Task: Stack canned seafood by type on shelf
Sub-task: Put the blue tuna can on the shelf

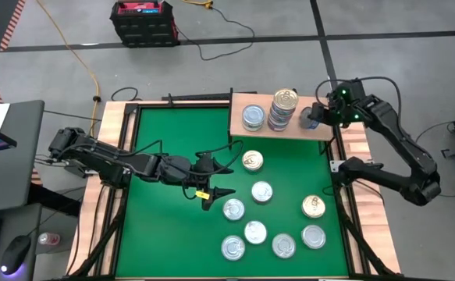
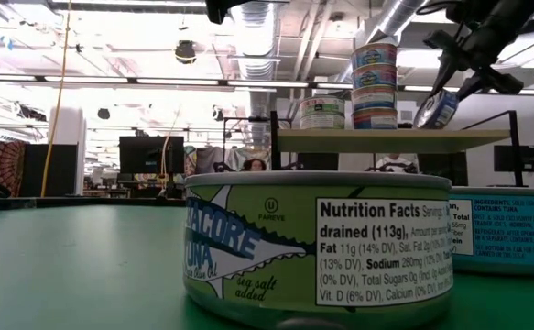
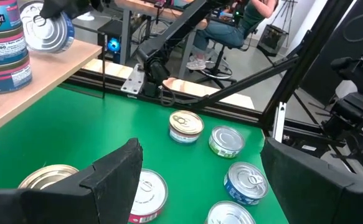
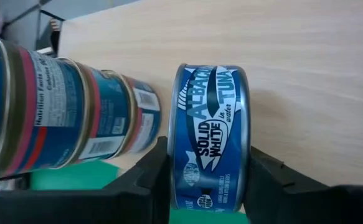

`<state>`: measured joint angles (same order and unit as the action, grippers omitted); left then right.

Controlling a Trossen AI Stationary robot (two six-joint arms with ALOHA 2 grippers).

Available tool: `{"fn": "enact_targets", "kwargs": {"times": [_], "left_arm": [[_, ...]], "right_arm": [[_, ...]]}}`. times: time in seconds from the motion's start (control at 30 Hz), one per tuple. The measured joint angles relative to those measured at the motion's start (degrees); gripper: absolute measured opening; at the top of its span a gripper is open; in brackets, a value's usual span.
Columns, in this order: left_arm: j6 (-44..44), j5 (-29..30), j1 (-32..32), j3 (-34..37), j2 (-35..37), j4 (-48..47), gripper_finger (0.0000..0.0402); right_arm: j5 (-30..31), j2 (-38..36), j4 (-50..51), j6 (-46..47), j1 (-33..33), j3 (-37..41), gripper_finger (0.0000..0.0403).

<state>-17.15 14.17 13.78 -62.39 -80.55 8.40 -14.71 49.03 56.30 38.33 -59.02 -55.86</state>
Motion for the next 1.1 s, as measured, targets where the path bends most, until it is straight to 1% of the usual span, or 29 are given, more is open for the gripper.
{"fn": "enact_targets", "kwargs": {"times": [0.1, 0.2, 0.37, 0.47, 0.53, 0.7, 0.8, 0.87, 0.97, 1.1], "left_arm": [[0.01, 0.0, 0.0, 0.0, 0.0, 0.02, 0.0316], [0.01, 0.0, 0.0, 0.0, 0.0, 0.02, 0.0316], [0.05, -0.01, 0.0, 0.0, 0.0, 0.03, 0.0316], [0.65, -0.02, 0.0, 0.0, 0.0, 0.04, 0.0316], [0.93, -0.02, 0.0, 0.0, 0.0, 0.04, 0.0316], [1.97, -0.02, 0.0, 0.0, 0.0, 0.09, 0.0316], [1.93, -0.04, 0.0, 0.0, 0.0, 0.09, 0.0316], [1.91, -0.04, 0.02, 0.0, 0.0, 0.09, 0.0316], [1.71, -0.05, 0.3, 0.0, 0.0, 0.09, 0.0316], [1.67, -0.4, 0.35, 0.0, 0.0, 0.09, 0.0316]], "right_arm": [[-3.26, 0.14, -0.18, 0.08, -2.07, 0.0, 0.0181], [-5.46, 0.13, -0.74, 0.42, -2.67, 0.0, 0.0191], [-6.68, 0.14, -4.97, 2.74, -2.63, 0.0, 0.0169], [-6.83, 0.27, -6.4, 3.67, -2.63, 0.0, 0.017], [-6.87, 0.86, -5.48, 3.49, -2.63, 0.0, 0.0187], [-7.07, 3.61, -3.95, 3.25, -2.63, -0.02, 0.0262], [-7.81, 5.65, -3.15, 3.66, -2.65, -0.11, 0.0291], [-7.87, 6.42, -2.13, 3.63, -2.63, -0.13, 0.03], [-7.38, 6.5, -1.45, 2.78, -2.63, -0.11, 0.0303], [-7.47, 6.41, 0.21, 1.47, -2.64, -0.91, 0.0289]]}}
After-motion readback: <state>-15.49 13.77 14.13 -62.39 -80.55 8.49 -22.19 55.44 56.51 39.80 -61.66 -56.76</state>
